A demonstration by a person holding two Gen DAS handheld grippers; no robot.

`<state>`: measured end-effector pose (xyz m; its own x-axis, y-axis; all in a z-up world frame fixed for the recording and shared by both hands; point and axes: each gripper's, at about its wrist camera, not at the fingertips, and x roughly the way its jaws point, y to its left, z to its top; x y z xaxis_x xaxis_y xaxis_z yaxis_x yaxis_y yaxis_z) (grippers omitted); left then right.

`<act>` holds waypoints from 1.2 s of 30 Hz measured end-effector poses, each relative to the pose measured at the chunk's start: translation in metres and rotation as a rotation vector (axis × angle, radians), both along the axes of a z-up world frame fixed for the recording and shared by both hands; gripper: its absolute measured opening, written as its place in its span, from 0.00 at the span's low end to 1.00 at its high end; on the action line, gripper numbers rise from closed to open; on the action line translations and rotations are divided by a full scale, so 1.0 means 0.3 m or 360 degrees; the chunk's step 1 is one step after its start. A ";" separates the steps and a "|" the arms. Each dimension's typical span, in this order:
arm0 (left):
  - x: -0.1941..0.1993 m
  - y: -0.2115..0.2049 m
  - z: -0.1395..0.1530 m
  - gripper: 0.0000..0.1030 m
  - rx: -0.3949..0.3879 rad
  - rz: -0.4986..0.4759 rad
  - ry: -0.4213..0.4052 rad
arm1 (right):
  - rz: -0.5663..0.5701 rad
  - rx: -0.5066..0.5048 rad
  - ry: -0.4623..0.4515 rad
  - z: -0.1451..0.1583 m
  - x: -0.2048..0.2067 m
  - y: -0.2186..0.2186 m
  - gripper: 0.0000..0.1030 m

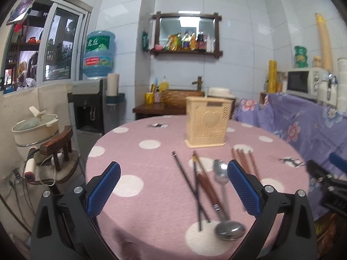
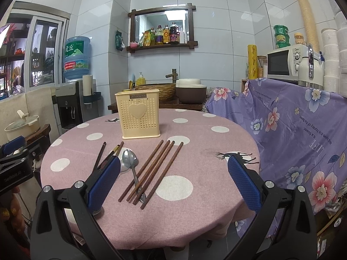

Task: Organize utensils
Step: 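Move right tool to a brown chopstick while left tool approaches a black chopstick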

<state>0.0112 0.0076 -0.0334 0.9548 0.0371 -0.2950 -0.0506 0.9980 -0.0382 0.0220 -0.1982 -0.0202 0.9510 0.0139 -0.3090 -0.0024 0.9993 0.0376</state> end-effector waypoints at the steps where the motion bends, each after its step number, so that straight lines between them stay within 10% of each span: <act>1: 0.016 0.027 -0.015 0.95 -0.0018 0.0018 0.0052 | -0.0008 0.0011 0.0016 -0.008 0.019 -0.009 0.95; 7: 0.116 0.149 -0.057 0.95 -0.0182 -0.0026 0.0255 | -0.0024 0.0060 0.0195 -0.080 0.111 -0.073 0.95; 22: 0.391 0.121 -0.058 0.53 -0.0122 -0.0265 0.0590 | 0.0075 0.0024 0.0531 -0.140 0.380 -0.054 0.95; 36: 0.587 0.065 -0.061 0.33 -0.0169 -0.0407 0.0809 | 0.0092 0.0157 0.0770 -0.153 0.612 -0.025 0.62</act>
